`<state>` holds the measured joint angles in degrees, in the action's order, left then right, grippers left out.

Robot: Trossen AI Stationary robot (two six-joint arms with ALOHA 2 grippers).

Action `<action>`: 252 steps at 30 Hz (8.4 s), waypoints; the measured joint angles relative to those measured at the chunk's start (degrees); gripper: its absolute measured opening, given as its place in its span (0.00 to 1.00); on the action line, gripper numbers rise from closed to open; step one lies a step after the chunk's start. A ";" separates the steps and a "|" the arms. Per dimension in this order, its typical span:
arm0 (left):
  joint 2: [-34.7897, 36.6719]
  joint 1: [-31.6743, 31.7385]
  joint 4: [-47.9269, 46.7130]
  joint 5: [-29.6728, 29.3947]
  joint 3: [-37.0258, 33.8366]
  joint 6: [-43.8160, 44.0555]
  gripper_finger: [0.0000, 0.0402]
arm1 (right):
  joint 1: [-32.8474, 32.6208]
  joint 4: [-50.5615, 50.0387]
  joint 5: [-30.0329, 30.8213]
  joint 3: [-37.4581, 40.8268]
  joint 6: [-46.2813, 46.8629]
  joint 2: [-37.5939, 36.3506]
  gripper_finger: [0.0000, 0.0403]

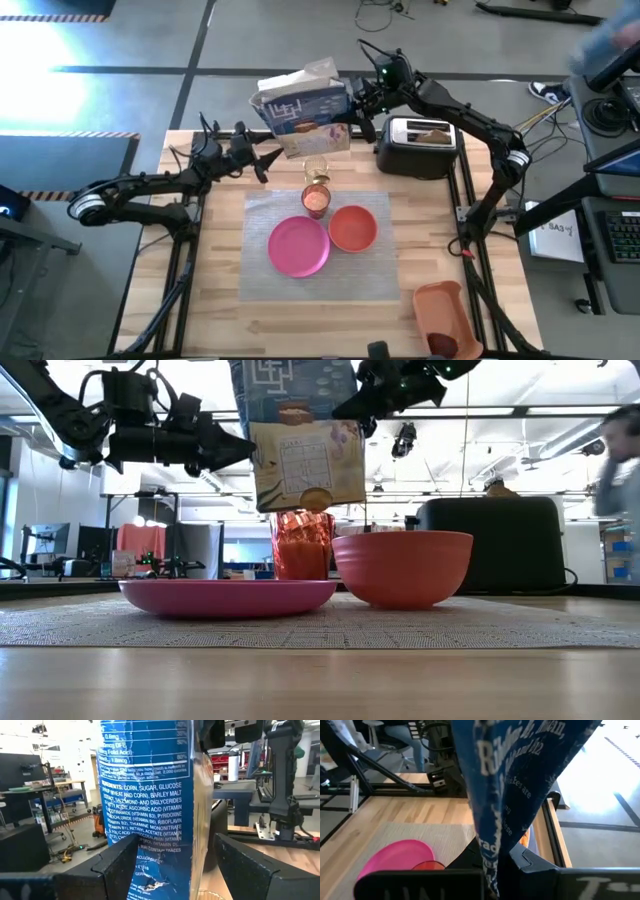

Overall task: Arrange a breakfast setting
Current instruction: Pour the cereals from the cereal box into the orange bowl on the table mat

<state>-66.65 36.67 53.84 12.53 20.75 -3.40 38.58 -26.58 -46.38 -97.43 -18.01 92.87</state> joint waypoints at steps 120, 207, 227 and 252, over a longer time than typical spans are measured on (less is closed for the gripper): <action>-2.20 -2.49 -12.98 4.57 11.15 -6.60 0.71 | -1.96 -8.84 -12.11 0.20 -6.24 -3.45 0.02; 6.73 -4.61 -27.31 8.12 17.29 -7.43 0.18 | -5.06 -1.25 1.17 0.07 3.67 -6.79 0.03; 2.08 -4.31 -72.88 6.22 43.34 -16.53 0.18 | -2.90 -20.05 16.05 -0.02 4.01 -13.94 0.49; -0.61 -6.43 -118.96 14.57 72.96 6.80 0.17 | -2.92 -25.39 33.44 0.10 3.97 -16.08 0.50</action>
<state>-67.26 30.23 -65.11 27.11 93.71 3.40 35.66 -51.97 -12.94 -97.33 -14.04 76.79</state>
